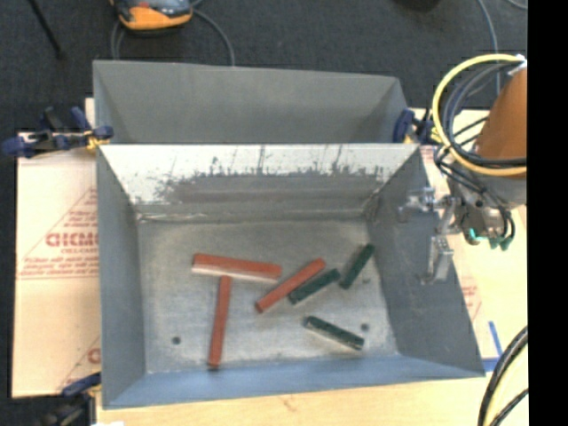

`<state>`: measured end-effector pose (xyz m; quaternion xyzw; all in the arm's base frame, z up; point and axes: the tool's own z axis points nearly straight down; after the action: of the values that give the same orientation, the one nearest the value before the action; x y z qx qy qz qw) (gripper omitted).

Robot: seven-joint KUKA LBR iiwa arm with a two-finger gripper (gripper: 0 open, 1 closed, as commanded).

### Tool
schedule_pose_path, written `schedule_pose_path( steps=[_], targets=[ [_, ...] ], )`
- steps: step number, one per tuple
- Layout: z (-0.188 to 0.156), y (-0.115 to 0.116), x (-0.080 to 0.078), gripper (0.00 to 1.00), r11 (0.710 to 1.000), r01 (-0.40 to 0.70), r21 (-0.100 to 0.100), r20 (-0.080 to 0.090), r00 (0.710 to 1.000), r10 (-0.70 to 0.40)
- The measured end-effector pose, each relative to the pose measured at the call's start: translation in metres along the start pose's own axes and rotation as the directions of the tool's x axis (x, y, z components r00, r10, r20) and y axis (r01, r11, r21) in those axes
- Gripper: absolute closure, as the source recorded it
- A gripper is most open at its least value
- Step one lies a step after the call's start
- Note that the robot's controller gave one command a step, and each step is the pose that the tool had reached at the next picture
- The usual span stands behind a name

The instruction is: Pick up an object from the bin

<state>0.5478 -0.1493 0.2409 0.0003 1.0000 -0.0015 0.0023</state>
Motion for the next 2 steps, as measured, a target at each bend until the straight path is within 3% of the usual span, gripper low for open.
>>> schedule_pose_path(
  steps=[1,2],
  targets=[
    [0.045,0.008,-0.014,0.00,0.996,0.093,0.001,0.004,0.996,-0.093],
    [0.103,0.019,-0.038,0.00,0.988,0.154,0.002,0.005,0.988,-0.154]
  ],
)
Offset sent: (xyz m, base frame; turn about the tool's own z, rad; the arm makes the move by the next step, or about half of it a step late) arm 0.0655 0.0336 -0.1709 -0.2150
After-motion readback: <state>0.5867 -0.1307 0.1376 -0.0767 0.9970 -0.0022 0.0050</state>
